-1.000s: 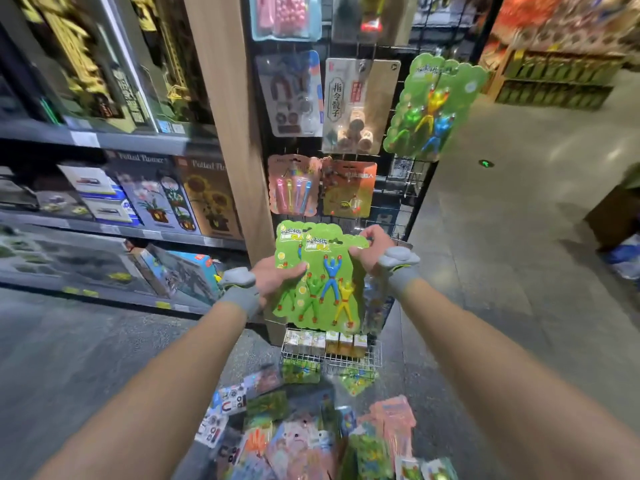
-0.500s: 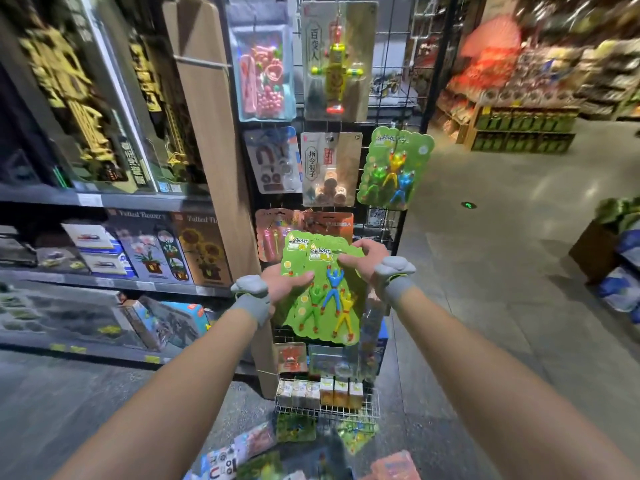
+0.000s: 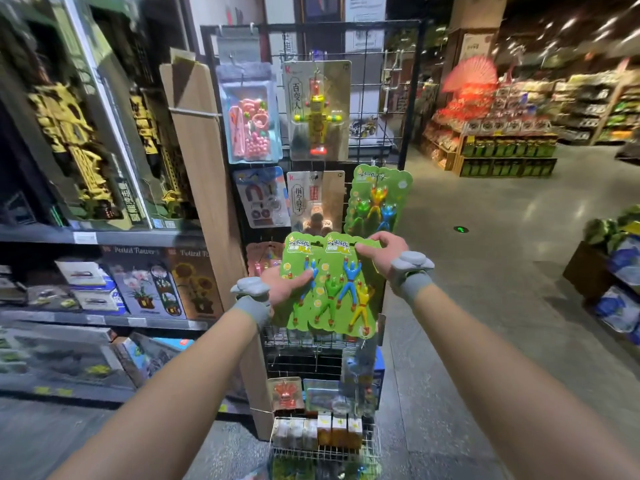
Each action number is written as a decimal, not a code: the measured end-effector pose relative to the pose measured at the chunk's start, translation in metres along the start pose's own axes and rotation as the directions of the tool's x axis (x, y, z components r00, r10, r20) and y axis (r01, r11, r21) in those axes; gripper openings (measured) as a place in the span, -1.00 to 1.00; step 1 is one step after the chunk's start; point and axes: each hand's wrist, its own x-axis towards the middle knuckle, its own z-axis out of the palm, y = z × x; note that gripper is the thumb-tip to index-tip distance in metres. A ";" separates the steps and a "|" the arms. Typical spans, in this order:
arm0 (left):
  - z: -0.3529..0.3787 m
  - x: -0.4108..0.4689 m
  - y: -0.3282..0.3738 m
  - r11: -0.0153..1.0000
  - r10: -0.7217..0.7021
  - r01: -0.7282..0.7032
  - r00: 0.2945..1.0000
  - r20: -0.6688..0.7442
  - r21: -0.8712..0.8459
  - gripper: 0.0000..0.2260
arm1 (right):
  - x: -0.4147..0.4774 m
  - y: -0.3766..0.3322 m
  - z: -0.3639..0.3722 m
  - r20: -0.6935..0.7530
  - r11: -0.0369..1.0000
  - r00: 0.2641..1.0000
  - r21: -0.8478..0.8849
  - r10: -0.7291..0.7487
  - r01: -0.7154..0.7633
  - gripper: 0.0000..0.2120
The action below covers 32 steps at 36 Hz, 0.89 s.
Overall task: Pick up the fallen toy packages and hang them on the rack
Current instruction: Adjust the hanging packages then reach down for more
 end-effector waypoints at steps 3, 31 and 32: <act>-0.004 0.001 0.012 0.999 0.023 -0.023 1.000 -0.003 -0.033 -0.72 | 0.005 -0.008 -0.013 -0.020 1.000 1.000 0.006 -0.020 0.020 -0.62; -0.047 -0.010 0.063 0.967 0.014 -0.031 0.997 -0.070 -0.253 -0.77 | 0.048 -0.078 -0.068 -0.218 0.980 0.960 -0.133 -0.177 0.150 -0.78; -0.049 -0.010 0.061 0.965 0.013 -0.033 0.997 -0.079 -0.259 -0.77 | 0.050 -0.077 -0.068 -0.218 0.980 0.961 -0.142 -0.171 0.142 -0.79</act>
